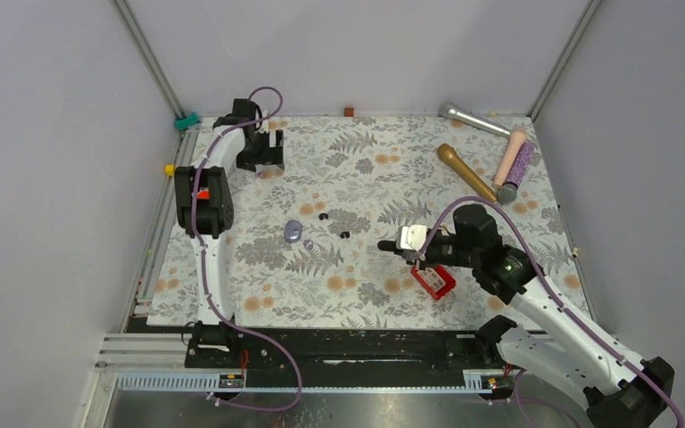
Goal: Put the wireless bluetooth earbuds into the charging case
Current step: Move the left earbud to the center of the board.
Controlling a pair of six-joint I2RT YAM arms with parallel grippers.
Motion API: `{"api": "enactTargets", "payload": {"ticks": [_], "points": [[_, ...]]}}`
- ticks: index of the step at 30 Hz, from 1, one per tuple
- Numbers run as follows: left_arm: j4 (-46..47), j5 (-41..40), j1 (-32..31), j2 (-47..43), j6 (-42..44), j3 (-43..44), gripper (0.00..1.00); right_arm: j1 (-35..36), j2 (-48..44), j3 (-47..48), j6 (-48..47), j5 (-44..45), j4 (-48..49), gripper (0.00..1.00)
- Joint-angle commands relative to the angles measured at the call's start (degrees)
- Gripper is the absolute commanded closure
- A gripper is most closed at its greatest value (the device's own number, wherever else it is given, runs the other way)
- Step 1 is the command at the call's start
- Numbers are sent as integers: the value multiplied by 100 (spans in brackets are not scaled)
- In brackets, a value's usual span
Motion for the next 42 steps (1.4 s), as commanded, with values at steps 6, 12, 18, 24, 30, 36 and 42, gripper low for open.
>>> {"api": "enactTargets", "payload": {"ticks": [6, 12, 18, 24, 30, 36, 42], "points": [[-212, 767, 9, 111, -220, 112, 14, -91, -108, 26, 129, -177, 210, 100], [-98, 1105, -125, -43, -184, -267, 18, -101, -113, 29, 142, -206, 218, 100], [-166, 1116, -461, -127, -91, -427, 18, -118, -139, 31, 166, -247, 216, 100], [-282, 1185, -826, -46, -97, -455, 21, -158, -200, 29, 188, -275, 210, 100], [-180, 1346, -1330, -300, -100, -902, 21, -181, -231, 25, 183, -308, 214, 100], [-74, 1525, -1924, -503, -59, -1236, 21, -205, -259, 37, 238, -340, 210, 100], [24, 1690, -1842, -1120, 61, -896, 12, -225, -204, 105, 439, -435, 212, 100]]}}
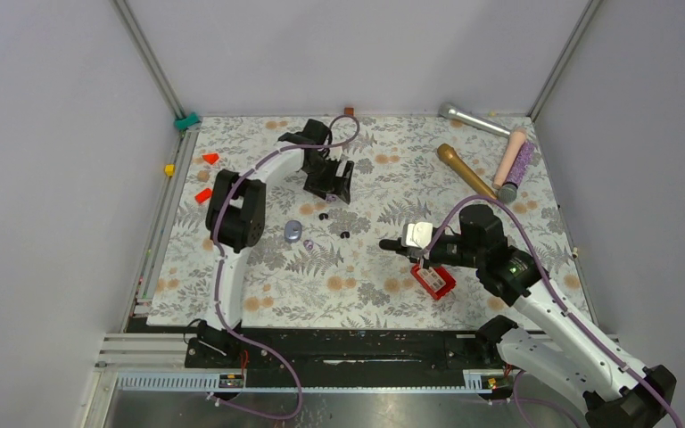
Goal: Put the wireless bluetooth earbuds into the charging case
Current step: Move the left earbud to the center of the board, then pass from the right arm to the left
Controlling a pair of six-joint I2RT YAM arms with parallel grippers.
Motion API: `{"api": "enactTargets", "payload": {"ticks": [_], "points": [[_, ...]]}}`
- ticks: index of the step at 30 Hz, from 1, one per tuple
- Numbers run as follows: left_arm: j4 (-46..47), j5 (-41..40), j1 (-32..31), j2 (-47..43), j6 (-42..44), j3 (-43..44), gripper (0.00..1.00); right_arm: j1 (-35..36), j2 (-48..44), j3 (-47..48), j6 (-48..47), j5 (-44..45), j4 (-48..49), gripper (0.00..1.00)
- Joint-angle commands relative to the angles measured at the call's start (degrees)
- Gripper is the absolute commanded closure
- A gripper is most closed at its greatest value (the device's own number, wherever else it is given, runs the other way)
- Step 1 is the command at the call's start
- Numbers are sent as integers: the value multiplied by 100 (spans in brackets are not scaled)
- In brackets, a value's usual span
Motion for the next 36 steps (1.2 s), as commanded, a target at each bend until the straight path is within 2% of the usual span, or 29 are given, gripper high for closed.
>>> {"api": "enactTargets", "payload": {"ticks": [1, 3, 9, 14, 19, 21, 25, 31, 36], "points": [[72, 449, 235, -831, 146, 187, 8, -54, 5, 127, 275, -303, 213, 100], [200, 760, 362, -1216, 270, 172, 2, -58, 102, 197, 398, -379, 214, 100], [226, 1755, 494, -2506, 1096, -182, 1, -54, 519, 539, 1144, -619, 343, 100], [416, 2973, 496, -3692, 1725, -1224, 1, -57, 1120, 1216, 2108, -772, 407, 100], [530, 4138, 497, -4735, 2512, -2231, 2, -58, 1645, 1639, 3283, -692, 1004, 100], [690, 4516, 495, -4992, 2577, -2593, 2, -74, 1818, 1699, 3809, -704, 1406, 100], [1000, 4897, 495, -5125, 2524, -3017, 1, -193, 1995, 1510, 4840, -951, 2441, 100], [1012, 5536, 423, -4765, 2481, -3078, 1, -492, 1841, 682, 5880, -1003, 4004, 100], [1021, 5466, -29, -4613, 2488, -3064, 1, -729, 1878, 167, 6975, -1076, 5342, 100]]}}
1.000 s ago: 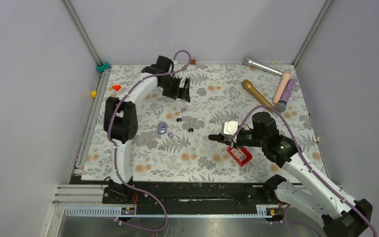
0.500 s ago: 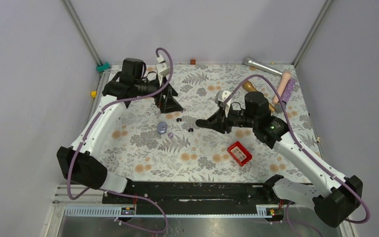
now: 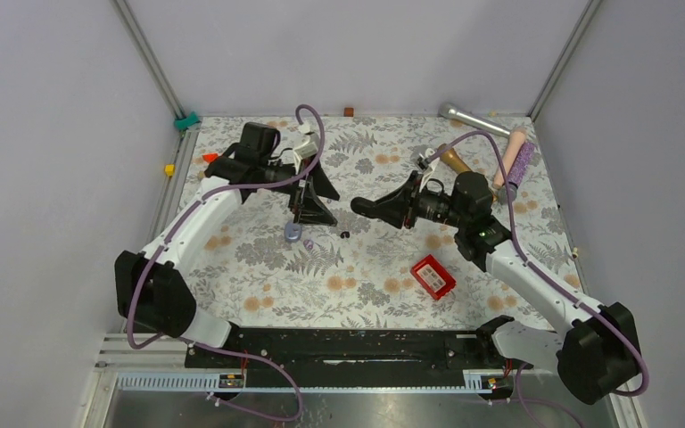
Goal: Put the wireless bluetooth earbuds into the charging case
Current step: Pass from the right arm to the left
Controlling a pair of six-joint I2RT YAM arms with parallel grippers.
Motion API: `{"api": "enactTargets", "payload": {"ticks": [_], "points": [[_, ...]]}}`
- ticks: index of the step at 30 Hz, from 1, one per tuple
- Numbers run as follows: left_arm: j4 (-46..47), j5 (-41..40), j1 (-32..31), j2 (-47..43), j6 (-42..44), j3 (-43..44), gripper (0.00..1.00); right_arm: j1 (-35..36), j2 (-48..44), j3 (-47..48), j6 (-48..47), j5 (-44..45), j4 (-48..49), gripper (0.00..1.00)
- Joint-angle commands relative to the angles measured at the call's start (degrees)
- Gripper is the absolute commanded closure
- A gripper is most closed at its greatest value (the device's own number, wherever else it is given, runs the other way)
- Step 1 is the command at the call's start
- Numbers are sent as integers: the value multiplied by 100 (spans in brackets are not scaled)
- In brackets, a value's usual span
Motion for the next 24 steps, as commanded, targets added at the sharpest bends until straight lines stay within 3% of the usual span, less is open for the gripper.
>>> {"api": "enactTargets", "payload": {"ticks": [1, 6, 13, 16, 24], "points": [[278, 372, -450, 91, 116, 25, 2, -182, -53, -329, 1455, -247, 2106, 100], [885, 214, -667, 234, -520, -41, 2, -217, 26, -697, 2311, -527, 3478, 100], [846, 231, -689, 368, -919, 439, 6, -260, -105, -868, 2101, -347, 3500, 100], [906, 220, -760, 337, -1097, 507, 13, -261, -162, -936, 1894, -311, 3501, 100], [3179, 137, -984, 125, -2933, -357, 25, -261, -205, -1162, 1635, -234, 3716, 100]]}}
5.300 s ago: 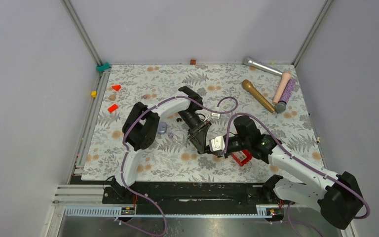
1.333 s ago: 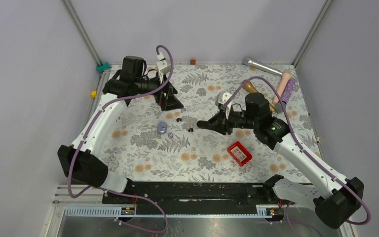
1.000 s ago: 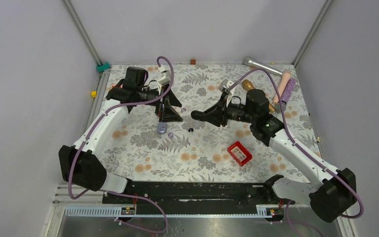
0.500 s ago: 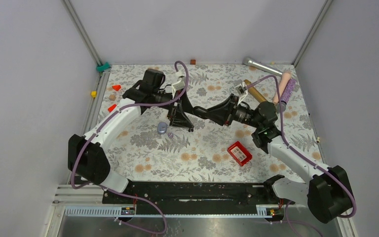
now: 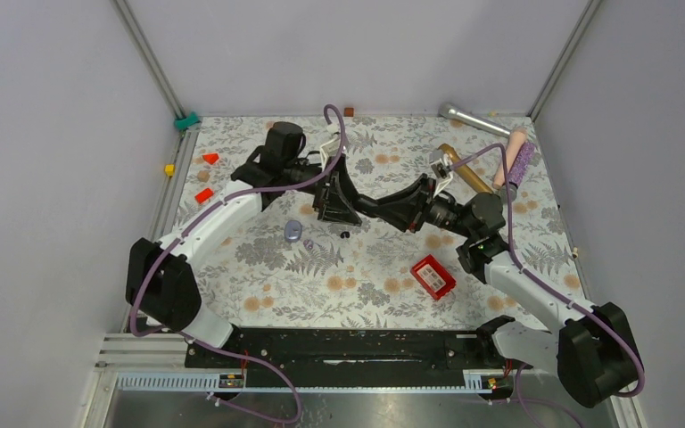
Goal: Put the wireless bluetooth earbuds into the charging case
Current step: Pass from the right arm to the left
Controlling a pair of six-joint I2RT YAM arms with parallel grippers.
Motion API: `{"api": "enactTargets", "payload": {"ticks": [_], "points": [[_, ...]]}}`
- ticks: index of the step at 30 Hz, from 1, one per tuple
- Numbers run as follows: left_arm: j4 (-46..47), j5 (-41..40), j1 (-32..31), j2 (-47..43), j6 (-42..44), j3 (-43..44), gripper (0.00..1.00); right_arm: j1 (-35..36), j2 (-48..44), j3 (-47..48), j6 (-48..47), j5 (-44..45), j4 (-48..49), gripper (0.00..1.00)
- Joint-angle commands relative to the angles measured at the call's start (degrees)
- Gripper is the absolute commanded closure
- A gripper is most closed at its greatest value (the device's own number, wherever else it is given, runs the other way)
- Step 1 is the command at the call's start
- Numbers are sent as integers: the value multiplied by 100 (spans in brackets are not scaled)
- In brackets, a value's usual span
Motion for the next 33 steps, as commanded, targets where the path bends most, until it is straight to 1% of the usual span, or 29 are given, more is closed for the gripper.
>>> {"api": "enactTargets", "payload": {"ticks": [1, 4, 10, 13, 17, 19, 21, 26, 29, 33], "points": [[1752, 64, -82, -276, -1250, -388, 27, -34, -96, -61, -204, 69, 571, 100], [1969, -22, -79, -285, -1459, -448, 34, -34, -96, -99, -241, 125, 605, 100], [2767, -215, -71, -400, -2010, -741, 41, -34, -85, -236, -177, 205, 852, 100], [2963, -185, -70, -375, -2225, -769, 45, -33, -90, -264, -188, 297, 893, 100], [3057, -161, -71, -369, -2307, -786, 50, -67, -104, -309, -193, 412, 933, 100], [3059, -153, -71, -362, -2316, -789, 50, -90, -114, -335, -178, 518, 951, 100], [3066, -139, -68, -347, -2330, -797, 46, -123, -101, -368, -87, 631, 1020, 100], [3097, -141, -66, -339, -2359, -805, 41, -188, -71, -418, 128, 726, 1208, 100], [3125, -143, -70, -329, -2371, -805, 42, -201, -67, -409, 168, 730, 1205, 100], [3278, -118, -70, -303, -2500, -824, 45, -218, -7, -395, 242, 766, 1190, 100]]}}
